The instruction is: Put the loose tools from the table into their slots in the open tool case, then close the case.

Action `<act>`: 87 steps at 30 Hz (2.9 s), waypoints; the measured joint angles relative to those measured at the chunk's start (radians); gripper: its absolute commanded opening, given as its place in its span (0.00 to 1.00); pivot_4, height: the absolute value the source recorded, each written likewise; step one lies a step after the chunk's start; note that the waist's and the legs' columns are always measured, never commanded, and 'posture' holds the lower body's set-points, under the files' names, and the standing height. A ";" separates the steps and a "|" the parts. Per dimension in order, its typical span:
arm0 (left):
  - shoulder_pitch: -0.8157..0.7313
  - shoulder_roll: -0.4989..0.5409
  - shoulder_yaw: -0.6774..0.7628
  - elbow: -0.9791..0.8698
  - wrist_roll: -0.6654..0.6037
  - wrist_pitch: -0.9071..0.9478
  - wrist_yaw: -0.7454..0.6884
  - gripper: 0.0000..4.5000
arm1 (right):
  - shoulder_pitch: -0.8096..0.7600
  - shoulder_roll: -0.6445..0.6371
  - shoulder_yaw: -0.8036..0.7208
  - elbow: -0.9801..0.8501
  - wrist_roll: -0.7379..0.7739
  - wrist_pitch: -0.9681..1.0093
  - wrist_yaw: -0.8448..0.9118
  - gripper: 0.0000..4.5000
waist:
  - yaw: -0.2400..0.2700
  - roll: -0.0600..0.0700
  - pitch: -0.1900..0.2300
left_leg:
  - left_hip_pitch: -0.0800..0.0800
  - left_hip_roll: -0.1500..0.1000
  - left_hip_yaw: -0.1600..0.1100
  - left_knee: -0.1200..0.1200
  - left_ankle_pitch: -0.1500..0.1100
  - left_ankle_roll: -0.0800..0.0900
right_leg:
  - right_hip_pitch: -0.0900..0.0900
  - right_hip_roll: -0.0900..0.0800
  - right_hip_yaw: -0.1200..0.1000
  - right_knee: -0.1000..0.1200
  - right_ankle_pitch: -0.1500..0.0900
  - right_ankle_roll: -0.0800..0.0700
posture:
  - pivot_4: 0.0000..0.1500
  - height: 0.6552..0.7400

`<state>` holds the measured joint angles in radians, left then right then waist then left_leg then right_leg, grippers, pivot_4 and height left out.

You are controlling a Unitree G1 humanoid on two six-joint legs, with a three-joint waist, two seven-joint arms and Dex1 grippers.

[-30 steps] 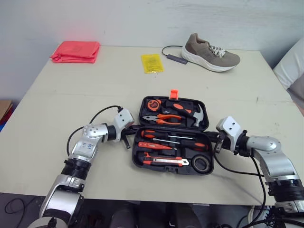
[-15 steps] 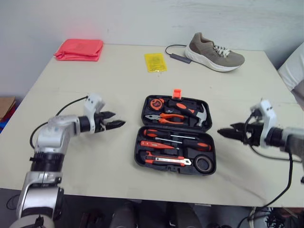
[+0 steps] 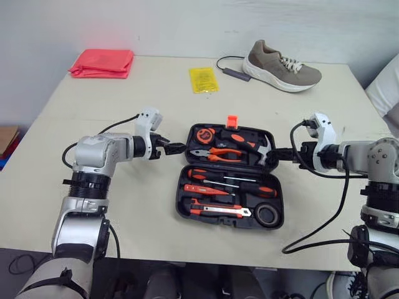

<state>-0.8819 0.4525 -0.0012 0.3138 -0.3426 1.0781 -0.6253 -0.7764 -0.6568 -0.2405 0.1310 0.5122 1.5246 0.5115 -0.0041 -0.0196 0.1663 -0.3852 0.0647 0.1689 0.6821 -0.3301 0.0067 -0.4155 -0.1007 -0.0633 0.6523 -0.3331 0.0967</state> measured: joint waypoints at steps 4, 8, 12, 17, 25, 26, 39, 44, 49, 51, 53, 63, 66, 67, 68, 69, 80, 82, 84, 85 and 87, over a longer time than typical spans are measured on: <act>-0.011 -0.018 -0.010 0.018 0.001 0.003 0.011 0.99 | -0.005 0.003 0.026 0.054 -0.024 -0.040 -0.009 1.00 | -0.002 0.000 0.000 | 0.000 0.000 0.000 0.000 0.000 0.000 | 0.000 0.001 0.000 0.000 0.000 0.000 | 1.00 1.00; -0.024 -0.034 -0.014 0.059 0.009 0.003 0.026 0.99 | -0.009 0.005 0.039 0.100 -0.042 -0.062 -0.024 1.00 | -0.002 0.000 0.000 | 0.000 0.000 0.000 0.000 0.000 0.000 | 0.000 0.001 0.000 0.000 0.000 0.000 | 1.00 1.00; -0.038 -0.052 -0.019 0.094 0.026 0.005 0.048 0.99 | -0.024 0.007 0.039 0.119 -0.058 -0.076 -0.037 1.00 | -0.002 0.000 0.000 | 0.000 0.000 0.000 0.000 0.000 0.000 | -0.001 0.002 0.000 0.000 0.000 0.000 | 1.00 1.00; -0.056 -0.063 -0.020 0.113 0.036 0.004 0.057 0.78 | -0.028 0.025 0.036 0.133 -0.066 -0.085 -0.048 0.79 | -0.005 0.000 0.000 | 0.000 0.000 0.001 0.000 0.000 -0.001 | -0.001 0.002 0.001 0.001 0.000 0.000 | 1.00 1.00; -0.074 -0.075 -0.010 0.126 0.027 0.036 0.029 0.02 | -0.057 0.105 -0.065 0.180 -0.042 -0.060 -0.060 0.00 | -0.017 0.000 -0.001 | 0.002 0.001 0.000 0.001 0.001 -0.001 | 0.002 0.002 0.000 0.001 0.000 0.000 | 1.00 1.00; -0.073 -0.079 -0.004 0.126 0.027 0.037 0.028 0.00 | -0.053 0.113 -0.078 0.179 -0.041 -0.070 -0.064 0.00 | -0.017 0.000 -0.001 | 0.003 0.001 0.000 0.001 0.001 -0.001 | 0.003 0.002 0.001 0.001 0.000 0.000 | 1.00 1.00; 0.033 -0.136 0.123 0.119 -0.005 -0.297 0.007 0.00 | 0.218 0.131 -0.056 -0.115 -0.038 -0.556 0.036 0.00 | -0.021 0.001 0.000 | -0.002 -0.001 0.002 -0.001 0.001 -0.002 | -0.003 0.003 0.001 0.001 0.000 0.001 | 1.00 1.00; 0.099 -0.157 0.112 0.123 0.011 -0.577 -0.027 0.00 | 0.338 0.119 0.015 -0.158 -0.136 -0.896 0.075 0.00 | -0.021 0.000 0.000 | -0.002 -0.001 0.004 -0.001 0.001 -0.002 | -0.003 0.003 0.001 0.000 0.000 0.001 | 1.00 1.00; 0.166 -0.155 0.072 0.171 0.094 -0.954 -0.071 0.00 | 0.462 0.086 0.122 -0.090 -0.325 -1.403 0.081 0.00 | -0.021 0.000 0.000 | -0.001 -0.002 0.006 0.000 0.001 -0.002 | -0.002 0.003 0.001 -0.005 0.000 0.001 | 1.00 1.00; 0.196 -0.154 0.058 0.181 0.132 -1.096 -0.075 0.00 | 0.497 0.075 0.149 -0.033 -0.403 -1.614 0.044 0.00 | -0.021 0.000 0.000 | 0.000 -0.001 0.006 0.000 0.001 -0.002 | -0.001 0.003 0.001 -0.005 0.000 0.001 | 1.00 1.00; 0.229 -0.149 0.050 0.197 0.162 -1.233 -0.076 0.00 | 0.523 0.075 0.165 0.021 -0.473 -1.785 -0.011 0.00 | -0.022 0.000 0.000 | 0.001 0.000 0.006 0.000 0.001 -0.002 | 0.000 0.003 0.001 -0.005 0.000 0.001 | 1.00 1.00; 0.385 -0.032 0.042 0.168 0.221 -1.537 -0.086 0.44 | 0.668 -0.013 0.189 0.104 -0.702 -2.165 -0.177 0.39 | -0.023 0.000 0.000 | 0.013 0.002 0.006 -0.007 0.001 -0.002 | 0.008 0.002 0.005 -0.007 0.000 0.000 | 1.00 1.00; 0.434 0.045 0.116 0.169 0.189 -1.493 -0.076 0.66 | 0.754 -0.047 0.135 0.114 -0.728 -2.165 -0.206 0.74 | -0.024 0.000 0.000 | 0.014 0.002 0.006 -0.008 0.001 -0.002 | 0.007 0.002 0.006 -0.007 0.000 0.000 | 1.00 1.00; 0.447 0.071 0.132 0.167 0.174 -1.456 -0.084 0.66 | 0.785 -0.054 0.110 0.103 -0.727 -2.163 -0.213 0.74 | -0.024 0.000 0.000 | 0.014 0.002 0.006 -0.008 0.001 -0.002 | 0.007 0.002 0.006 -0.007 0.000 0.000 | 1.00 1.00; 0.464 0.099 0.146 0.167 0.158 -1.418 -0.101 0.66 | 0.821 -0.067 0.087 0.085 -0.720 -2.159 -0.213 0.74 | -0.024 0.001 0.000 | 0.015 0.002 0.006 -0.009 0.001 -0.002 | 0.008 0.002 0.007 -0.007 0.000 0.000 | 1.00 1.00; 0.482 0.132 0.158 0.168 0.137 -1.369 -0.124 0.66 | 0.874 -0.087 0.053 0.053 -0.697 -2.155 -0.202 0.74 | -0.024 0.001 0.000 | 0.015 0.002 0.007 -0.010 0.001 -0.002 | 0.007 0.002 0.007 -0.007 0.000 0.000 | 1.00 1.00; 0.345 0.142 0.150 0.119 0.063 -1.095 -0.223 0.29 | 1.182 -0.171 -0.038 -0.325 -0.232 -1.816 0.134 0.35 | -0.005 -0.002 0.000 | 0.018 0.001 0.005 -0.011 0.001 -0.001 | 0.012 0.003 0.006 -0.009 0.000 0.000 | 1.00 1.00; 0.303 0.111 0.111 0.122 0.070 -1.063 -0.238 0.12 | 1.216 -0.193 -0.024 -0.410 -0.172 -1.714 0.189 0.16 | -0.001 -0.002 0.000 | 0.017 0.001 0.005 -0.011 0.001 -0.001 | 0.011 0.003 0.006 -0.009 0.000 0.000 | 1.00 1.00; 0.240 0.070 0.059 0.150 0.093 -1.045 -0.246 0.00 | 1.235 -0.203 0.020 -0.482 -0.141 -1.619 0.232 0.01 | 0.003 -0.003 0.000 | 0.016 0.001 0.004 -0.008 0.001 -0.001 | 0.011 0.004 0.005 -0.008 0.000 0.000 | 1.00 1.00; 0.210 0.054 0.038 0.171 0.105 -1.044 -0.251 0.00 | 1.233 -0.203 0.043 -0.510 -0.132 -1.583 0.246 0.01 | 0.004 -0.003 0.000 | 0.016 0.001 0.004 -0.007 0.001 -0.001 | 0.012 0.004 0.005 -0.008 0.000 0.000 | 1.00 1.00; 0.148 0.025 0.010 0.233 0.132 -1.047 -0.251 0.00 | 1.224 -0.202 0.073 -0.540 -0.126 -1.530 0.265 0.01 | 0.005 -0.003 0.000 | 0.015 -0.001 0.004 -0.005 0.001 0.000 | 0.012 0.004 0.005 -0.008 0.000 0.000 | 1.00 1.00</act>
<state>-0.7339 0.4773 0.0085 0.5472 -0.2108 0.0309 -0.8761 0.4474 -0.8587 -0.1670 -0.4086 0.3865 -0.0057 0.7763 0.0014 -0.0226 0.1663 -0.3699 0.0640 0.1725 0.6768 -0.3294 0.0063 -0.4038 -0.0968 -0.0583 0.6444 -0.3330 0.0971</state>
